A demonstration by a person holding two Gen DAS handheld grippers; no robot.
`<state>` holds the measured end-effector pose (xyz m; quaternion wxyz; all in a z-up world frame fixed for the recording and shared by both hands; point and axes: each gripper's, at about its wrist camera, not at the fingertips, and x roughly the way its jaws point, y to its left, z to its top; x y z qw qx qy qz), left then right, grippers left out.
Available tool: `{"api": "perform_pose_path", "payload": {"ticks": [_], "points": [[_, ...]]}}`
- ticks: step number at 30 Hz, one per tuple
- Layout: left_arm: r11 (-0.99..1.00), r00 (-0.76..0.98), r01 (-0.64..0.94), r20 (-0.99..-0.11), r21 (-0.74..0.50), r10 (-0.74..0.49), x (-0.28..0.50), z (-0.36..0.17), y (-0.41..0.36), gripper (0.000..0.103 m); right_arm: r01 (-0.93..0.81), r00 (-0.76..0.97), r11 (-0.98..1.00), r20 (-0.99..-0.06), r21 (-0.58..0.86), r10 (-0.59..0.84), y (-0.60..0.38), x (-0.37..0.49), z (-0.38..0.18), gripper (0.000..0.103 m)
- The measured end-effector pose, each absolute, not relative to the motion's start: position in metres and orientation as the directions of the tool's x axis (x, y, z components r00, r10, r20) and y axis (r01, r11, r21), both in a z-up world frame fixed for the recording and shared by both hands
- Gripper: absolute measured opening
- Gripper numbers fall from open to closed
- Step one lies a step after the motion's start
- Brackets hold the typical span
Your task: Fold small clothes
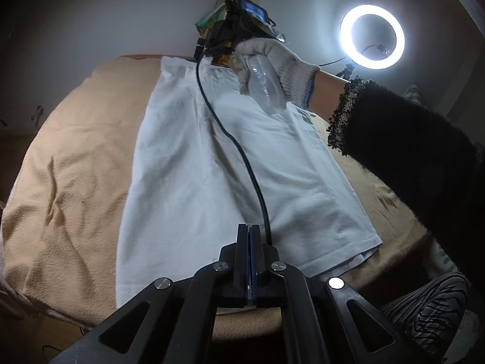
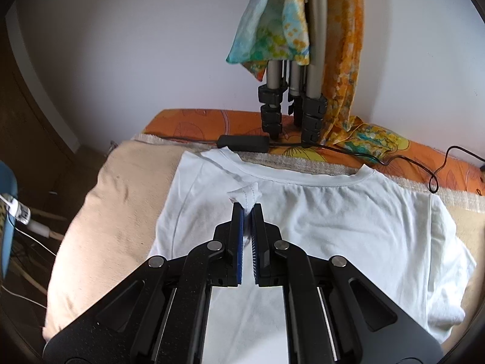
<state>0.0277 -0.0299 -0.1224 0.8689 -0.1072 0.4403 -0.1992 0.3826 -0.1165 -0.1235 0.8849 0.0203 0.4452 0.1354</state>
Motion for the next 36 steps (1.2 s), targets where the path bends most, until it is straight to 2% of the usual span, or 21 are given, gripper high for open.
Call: {"api": "perform_pose_path", "payload": {"ticks": [3, 5, 6, 8, 10, 17, 25, 36], "points": [[0.893, 0.525, 0.25, -0.723, -0.373, -0.449, 0.031, -0.125, -0.033, 0.002, -0.219, 0.563, 0.966, -0.791, 0.139, 0.241, -0.116, 0.385, -0.129, 0.006], [0.888, 0.516, 0.26, -0.723, -0.378, -0.459, 0.031, -0.124, -0.035, 0.014, -0.219, 0.549, 0.963, -0.796, 0.155, 0.253, -0.118, 0.386, -0.129, 0.009], [0.892, 0.524, 0.263, -0.721, -0.368, -0.453, 0.03, -0.123, -0.036, 0.016, -0.216, 0.546, 0.963, -0.798, 0.16, 0.255, -0.119, 0.385, -0.128, 0.013], [0.897, 0.535, 0.272, -0.72, -0.349, -0.442, 0.028, -0.12, -0.035, 0.017, -0.21, 0.548, 0.964, -0.797, 0.163, 0.254, -0.124, 0.383, -0.124, 0.042], [0.9, 0.545, 0.269, -0.716, -0.343, -0.436, 0.025, -0.118, -0.032, 0.017, -0.204, 0.576, 0.967, -0.78, 0.153, 0.245, -0.133, 0.375, -0.116, 0.048], [0.914, 0.592, 0.25, -0.697, -0.32, -0.405, 0.022, -0.109, -0.025, 0.017, -0.193, 0.614, 0.96, -0.739, 0.201, 0.278, -0.177, 0.34, -0.078, 0.048], [0.911, 0.624, 0.302, -0.664, -0.281, -0.412, 0.017, -0.096, -0.048, 0.017, -0.199, 0.655, 0.954, -0.693, 0.226, 0.301, -0.238, 0.274, -0.038, 0.048], [0.867, 0.579, 0.42, -0.656, -0.27, -0.485, 0.018, -0.097, -0.117, 0.017, -0.091, 0.692, 0.959, -0.675, 0.269, 0.255, -0.358, 0.193, -0.038, 0.051]]}}
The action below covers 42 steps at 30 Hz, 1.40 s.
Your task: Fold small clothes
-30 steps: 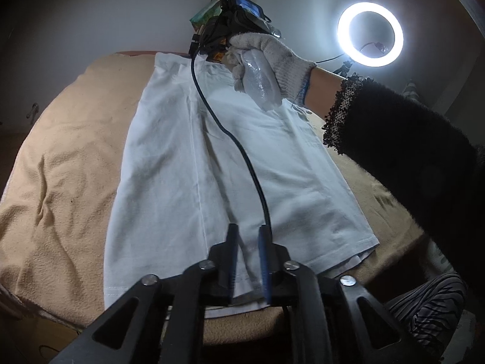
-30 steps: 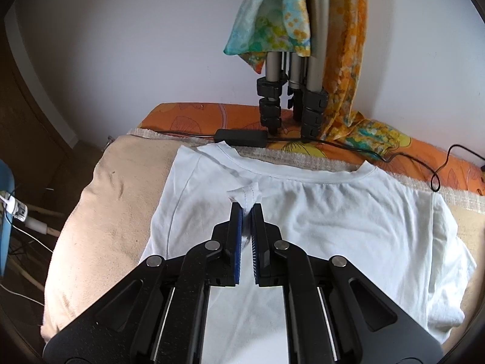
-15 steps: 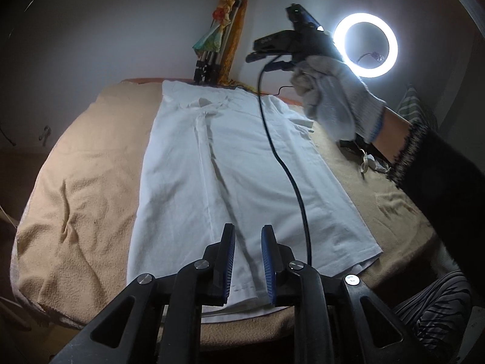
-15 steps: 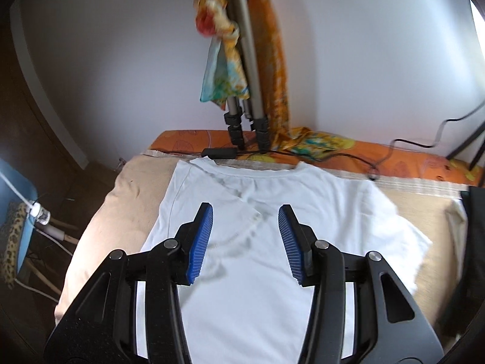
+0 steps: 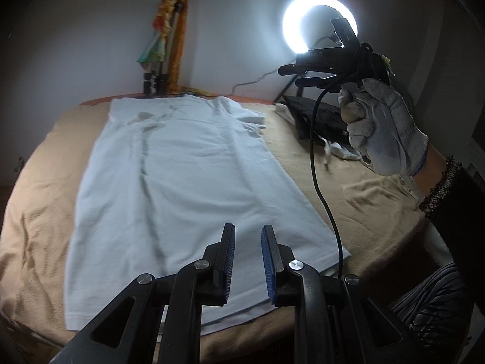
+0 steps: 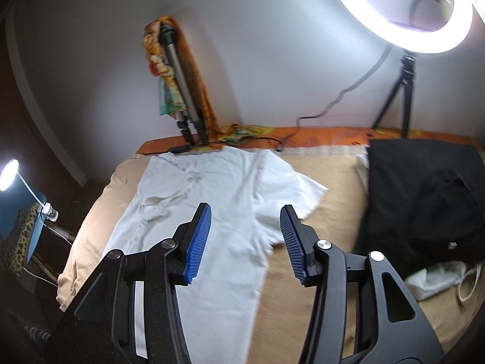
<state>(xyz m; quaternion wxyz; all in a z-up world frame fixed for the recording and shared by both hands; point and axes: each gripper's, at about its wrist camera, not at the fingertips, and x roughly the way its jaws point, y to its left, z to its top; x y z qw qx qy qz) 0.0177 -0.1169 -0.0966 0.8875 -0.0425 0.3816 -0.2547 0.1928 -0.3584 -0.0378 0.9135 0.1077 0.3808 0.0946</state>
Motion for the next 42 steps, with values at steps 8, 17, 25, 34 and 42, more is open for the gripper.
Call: {"api": "perform_pose_path", "payload": {"ticks": [8, 17, 25, 34, 42], "points": [[0.787, 0.463, 0.557, -0.688, -0.264, -0.558, 0.01, -0.114, -0.193, 0.027, -0.002, 0.685, 0.942, -0.686, 0.336, 0.246, -0.443, 0.168, -0.051, 0.051], [0.744, 0.372, 0.634, -0.76, -0.211, -0.533, 0.01, -0.144, -0.258, 0.035, 0.004, 0.677, 0.927, -0.683, 0.375, 0.273, -0.473, 0.169, -0.06, 0.051], [0.746, 0.409, 0.656, -0.775, -0.118, -0.482, 0.011, -0.156, -0.278, 0.039, -0.038, 0.644, 0.9, -0.678, 0.434, 0.354, -0.463, 0.186, -0.075, 0.055], [0.782, 0.413, 0.586, -0.752, -0.213, -0.514, 0.03, -0.154, -0.255, 0.001, -0.001, 0.573, 0.859, -0.704, 0.512, 0.42, -0.42, 0.239, -0.12, 0.055], [0.79, 0.435, 0.541, -0.708, -0.29, -0.557, 0.033, -0.137, -0.228, 0.001, 0.136, 0.517, 0.833, -0.756, 0.536, 0.402, -0.409, 0.279, -0.169, 0.055]]}}
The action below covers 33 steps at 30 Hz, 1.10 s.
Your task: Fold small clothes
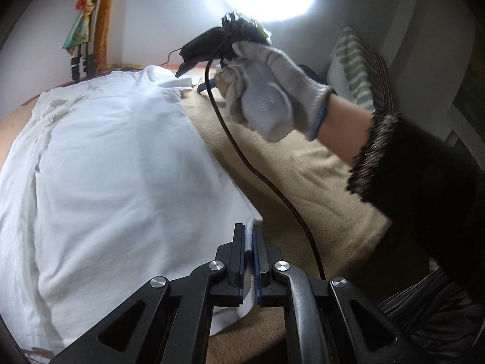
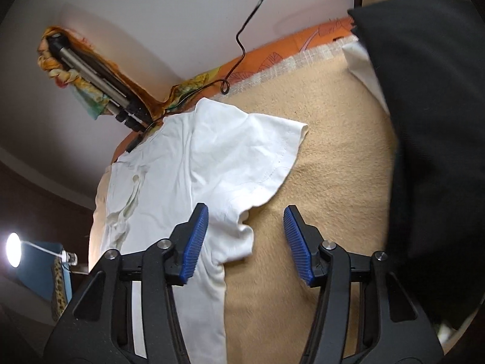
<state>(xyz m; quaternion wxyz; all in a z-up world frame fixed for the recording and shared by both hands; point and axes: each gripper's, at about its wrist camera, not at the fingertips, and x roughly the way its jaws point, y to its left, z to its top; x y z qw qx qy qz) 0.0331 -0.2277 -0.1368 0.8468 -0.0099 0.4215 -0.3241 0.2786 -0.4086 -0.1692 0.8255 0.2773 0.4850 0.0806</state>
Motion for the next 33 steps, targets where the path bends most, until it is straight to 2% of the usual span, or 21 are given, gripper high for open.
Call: {"api": "perform_pose_path", "payload": {"ticks": [1, 3, 4, 5, 15, 21, 33], "points": [[0.792, 0.436, 0.536, -0.707, -0.293, -0.557, 0.034, -0.136, -0.225, 0.001, 0.137, 0.519, 0.831, -0.753, 0.54, 0.404, -0.407, 0.281, -0.171, 0.051], [0.794, 0.441, 0.528, -0.703, -0.3, -0.558, 0.034, -0.135, -0.222, 0.001, 0.134, 0.519, 0.842, -0.76, 0.523, 0.39, -0.4, 0.288, -0.174, 0.036], [0.795, 0.442, 0.526, -0.701, -0.303, -0.56, 0.034, -0.134, -0.221, 0.001, 0.132, 0.515, 0.852, -0.769, 0.507, 0.378, -0.396, 0.291, -0.174, 0.02], [0.795, 0.444, 0.523, -0.698, -0.307, -0.561, 0.033, -0.133, -0.217, 0.001, 0.13, 0.509, 0.862, -0.779, 0.49, 0.366, -0.391, 0.294, -0.174, 0.01], [0.813, 0.477, 0.445, -0.669, -0.375, -0.57, 0.031, -0.125, -0.172, 0.001, 0.059, 0.574, 0.939, -0.781, 0.338, 0.245, -0.339, 0.301, -0.127, 0.006], [0.834, 0.508, 0.367, -0.663, -0.412, -0.551, 0.028, -0.126, -0.131, 0.001, -0.046, 0.586, 0.962, -0.773, 0.268, 0.243, -0.277, 0.307, -0.107, 0.006], [0.869, 0.532, 0.222, -0.691, -0.443, -0.489, 0.024, -0.141, -0.075, 0.001, -0.191, 0.524, 0.967, -0.816, 0.165, 0.243, -0.173, 0.326, -0.125, 0.006]]}}
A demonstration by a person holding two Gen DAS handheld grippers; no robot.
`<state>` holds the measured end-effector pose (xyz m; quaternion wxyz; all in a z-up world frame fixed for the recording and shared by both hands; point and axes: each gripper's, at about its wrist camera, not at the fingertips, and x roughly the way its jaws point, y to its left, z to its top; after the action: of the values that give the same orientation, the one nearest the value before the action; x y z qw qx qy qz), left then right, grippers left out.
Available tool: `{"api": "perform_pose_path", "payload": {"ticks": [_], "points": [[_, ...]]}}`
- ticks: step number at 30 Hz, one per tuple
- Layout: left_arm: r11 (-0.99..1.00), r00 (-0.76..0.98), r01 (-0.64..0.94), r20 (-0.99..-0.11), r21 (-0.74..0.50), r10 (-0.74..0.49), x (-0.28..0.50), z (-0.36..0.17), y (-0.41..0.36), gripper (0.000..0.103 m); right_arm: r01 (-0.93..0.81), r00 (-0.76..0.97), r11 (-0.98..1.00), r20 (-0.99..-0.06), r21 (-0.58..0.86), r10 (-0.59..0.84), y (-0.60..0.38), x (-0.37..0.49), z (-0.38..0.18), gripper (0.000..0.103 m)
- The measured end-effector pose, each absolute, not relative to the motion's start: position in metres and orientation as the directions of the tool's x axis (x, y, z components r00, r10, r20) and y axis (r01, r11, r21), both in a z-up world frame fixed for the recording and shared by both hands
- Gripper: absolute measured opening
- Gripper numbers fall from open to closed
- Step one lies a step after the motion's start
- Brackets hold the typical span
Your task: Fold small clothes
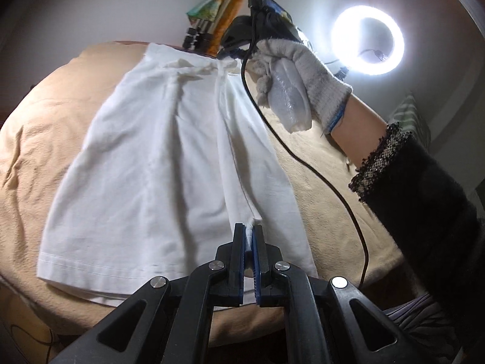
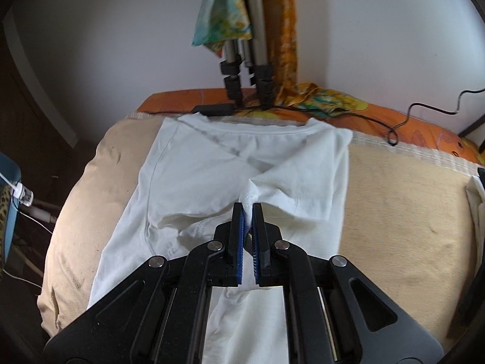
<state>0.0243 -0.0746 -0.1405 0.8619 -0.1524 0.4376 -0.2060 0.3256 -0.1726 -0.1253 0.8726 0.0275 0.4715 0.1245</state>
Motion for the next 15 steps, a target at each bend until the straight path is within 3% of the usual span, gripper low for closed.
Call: {"api": "perform_pose_path", "payload": {"ticks": [6, 7, 9, 11, 15], "points": [[0.896, 0.531, 0.219, -0.723, -0.386, -0.441, 0.022, -0.144, -0.072, 0.003, -0.227, 0.468, 0.959, -0.844, 0.17, 0.261, -0.152, 0.33, -0.145, 0.006], [0.901, 0.533, 0.21, -0.728, -0.38, -0.431, 0.022, -0.144, -0.07, 0.008, -0.232, 0.45, 0.956, -0.852, 0.178, 0.268, -0.15, 0.331, -0.148, 0.007], [0.902, 0.539, 0.201, -0.726, -0.383, -0.428, 0.022, -0.144, -0.065, 0.019, -0.248, 0.404, 0.944, -0.862, 0.22, 0.307, -0.15, 0.332, -0.152, 0.021], [0.903, 0.557, 0.195, -0.715, -0.382, -0.423, 0.02, -0.14, -0.059, 0.022, -0.265, 0.367, 0.919, -0.851, 0.292, 0.376, -0.156, 0.332, -0.147, 0.045], [0.908, 0.617, 0.189, -0.674, -0.373, -0.406, 0.016, -0.126, -0.043, 0.022, -0.295, 0.373, 0.837, -0.751, 0.461, 0.545, -0.189, 0.324, -0.11, 0.045]]}}
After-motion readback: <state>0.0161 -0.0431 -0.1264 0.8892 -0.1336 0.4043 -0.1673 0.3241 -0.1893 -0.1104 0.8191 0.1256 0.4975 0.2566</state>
